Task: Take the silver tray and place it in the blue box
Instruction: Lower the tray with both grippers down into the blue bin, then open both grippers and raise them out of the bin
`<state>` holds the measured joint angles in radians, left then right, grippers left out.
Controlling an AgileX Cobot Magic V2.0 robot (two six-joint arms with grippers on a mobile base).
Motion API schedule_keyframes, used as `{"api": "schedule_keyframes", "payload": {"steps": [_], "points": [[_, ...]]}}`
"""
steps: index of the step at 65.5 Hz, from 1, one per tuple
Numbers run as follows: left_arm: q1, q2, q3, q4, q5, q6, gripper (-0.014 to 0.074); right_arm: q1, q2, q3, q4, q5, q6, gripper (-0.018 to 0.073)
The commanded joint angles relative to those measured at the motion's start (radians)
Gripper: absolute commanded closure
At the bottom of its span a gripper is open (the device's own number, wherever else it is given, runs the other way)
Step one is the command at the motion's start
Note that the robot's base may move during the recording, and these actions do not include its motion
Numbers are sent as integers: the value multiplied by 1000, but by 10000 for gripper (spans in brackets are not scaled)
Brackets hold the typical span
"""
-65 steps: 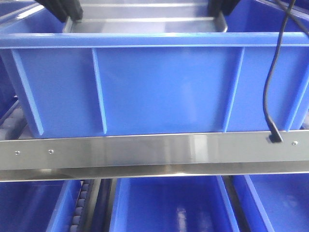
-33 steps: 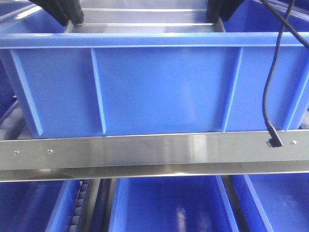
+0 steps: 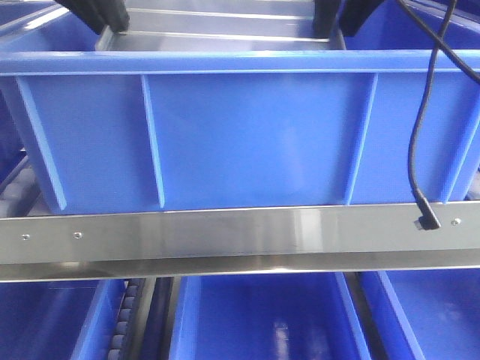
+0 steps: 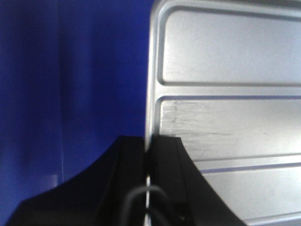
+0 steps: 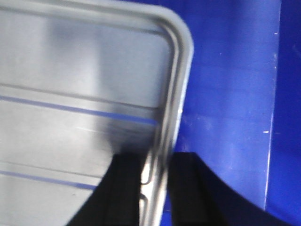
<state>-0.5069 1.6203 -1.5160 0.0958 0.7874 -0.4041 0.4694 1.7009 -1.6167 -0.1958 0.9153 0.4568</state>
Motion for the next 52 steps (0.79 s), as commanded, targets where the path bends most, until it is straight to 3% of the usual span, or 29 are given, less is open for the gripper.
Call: {"api": "schedule_keyframes", "payload": {"steps": [1,13,21,26,39,52], "points": [[-27,-31,-44,-114,-119,-8,609,29,-48,-41,102,-125,-20,209],[-23,-12,-44,-114,-73,-37,556,29,-48,-41,102,-121,-20,206],[-23,-10,-44,-107,-80,-39,325,28,-48,-41,95,-118,-20,206],[-12,-10,-44,-102,-90,-39,234,18,-48,-41,77,-111,-20,206],[48,-10,-44,-106,-88,-39,227,-16,-49,-41,75,-102,-20,206],[59,-10,-44,-102,-84,-39,227,-30,-49,-41,75,-119,-20,206]]}}
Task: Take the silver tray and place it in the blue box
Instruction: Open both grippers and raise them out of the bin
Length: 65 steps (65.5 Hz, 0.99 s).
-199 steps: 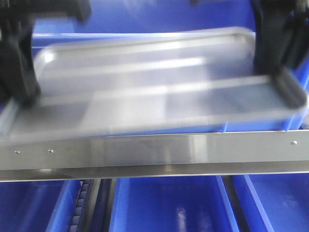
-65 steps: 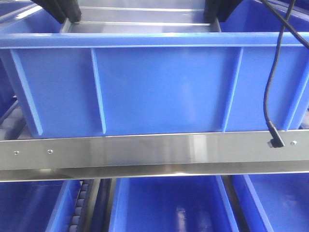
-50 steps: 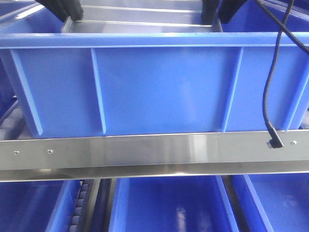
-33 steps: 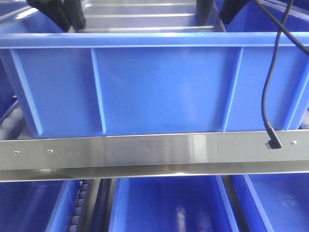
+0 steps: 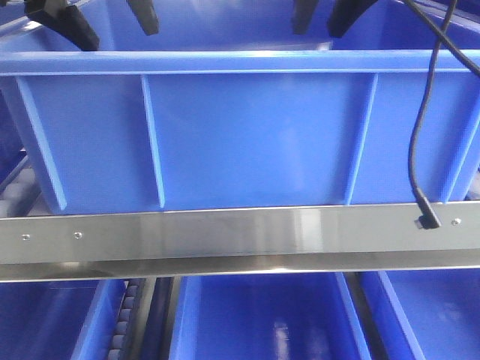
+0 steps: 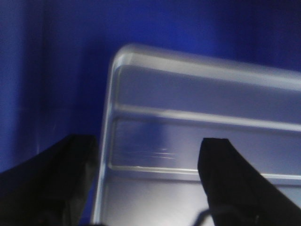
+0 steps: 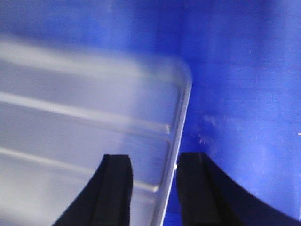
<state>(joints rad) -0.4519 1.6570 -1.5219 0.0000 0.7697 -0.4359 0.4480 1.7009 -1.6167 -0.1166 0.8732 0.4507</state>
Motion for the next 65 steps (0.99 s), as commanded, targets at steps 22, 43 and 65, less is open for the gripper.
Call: {"api": "schedule_keyframes", "payload": {"steps": [22,43,65], "points": [[4,-47,-38,-8,-75,-7,594,-8,-49,-41,-4,-87,-14,462],[9,-60,-38,-9,29,36,601,-7,-51,-41,12,-25,-38,507],[-5,-203,114,-11,-93,96,601,-5,-197,87,79,-200,-143,507]]}}
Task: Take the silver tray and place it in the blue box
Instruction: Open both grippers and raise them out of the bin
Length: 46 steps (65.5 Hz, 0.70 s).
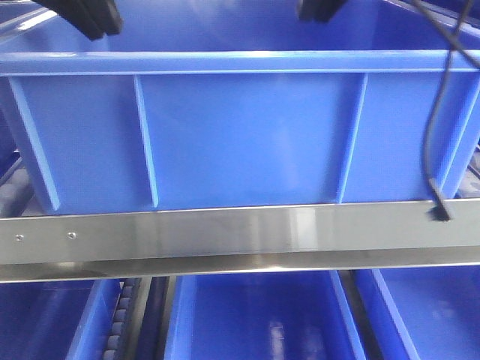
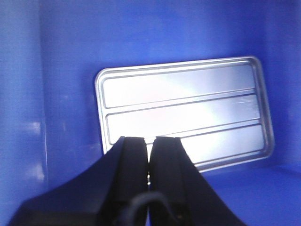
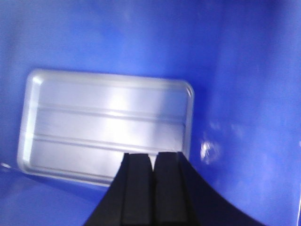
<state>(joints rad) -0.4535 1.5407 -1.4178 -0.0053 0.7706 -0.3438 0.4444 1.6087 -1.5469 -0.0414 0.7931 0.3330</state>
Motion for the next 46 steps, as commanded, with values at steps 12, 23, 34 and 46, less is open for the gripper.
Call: {"api": "schedule_keyframes", "payload": {"steps": [12,23,34,46], "points": [[-8,-204,194,-6,-250,4,601,-2,-264,223,4,-318,-75,507],[-50,-325,410,5,-529,45,602,-2,-413,454,3,-466,-80,507],[-110,-445,626,35,-778,85,602,-2,-556,649,-35,-629,-103,507],[-163,-607,804,46,-808,85,602,-2,-735,823,-103,-721,-103,507]]}}
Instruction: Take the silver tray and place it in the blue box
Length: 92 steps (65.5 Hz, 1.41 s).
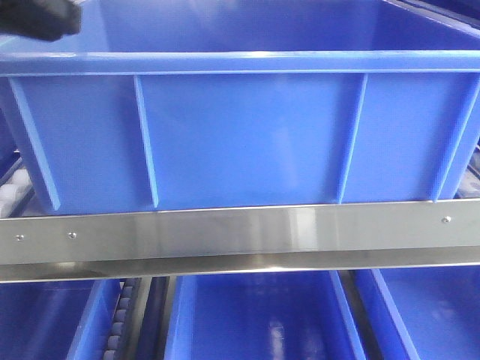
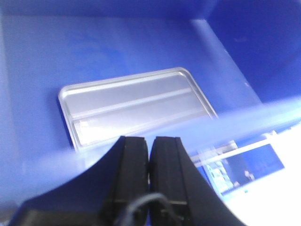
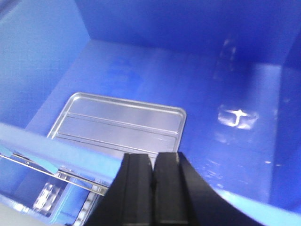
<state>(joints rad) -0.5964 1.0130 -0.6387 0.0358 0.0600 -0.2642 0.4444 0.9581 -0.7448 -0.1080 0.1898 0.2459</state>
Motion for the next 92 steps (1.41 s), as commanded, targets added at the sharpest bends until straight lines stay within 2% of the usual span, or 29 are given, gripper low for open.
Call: {"api": "schedule_keyframes", "payload": {"steps": [1,14,25,44,50,61,72,78,92], "points": [[-23,-94,35,5,-98,5,602,-2,-98,25,-36,-119,-16,507],[-38,-340,148,5,-84,5,602,-2,-306,122,-36,-43,-15,507],[-38,-507,150,5,-72,5,602,-3,-400,126,-36,39,-15,507],[-38,-569,150,5,-68,5,603,-3,-401,126,-36,24,-15,507],[-38,-569,150,17,-70,5,602,-3,-401,136,-36,-35,-15,507],[-52,-611,212,97,-90,5,603,-3,-433,273,-36,-288,-15,507],[-62,-735,300,79,-69,5,603,-3,-567,448,-36,-533,-15,507],[-62,-793,322,67,-10,5,602,-3,-634,502,-36,-548,-15,507],[-62,-815,344,67,-10,5,603,-3,-667,531,-36,-544,-15,507]]}}
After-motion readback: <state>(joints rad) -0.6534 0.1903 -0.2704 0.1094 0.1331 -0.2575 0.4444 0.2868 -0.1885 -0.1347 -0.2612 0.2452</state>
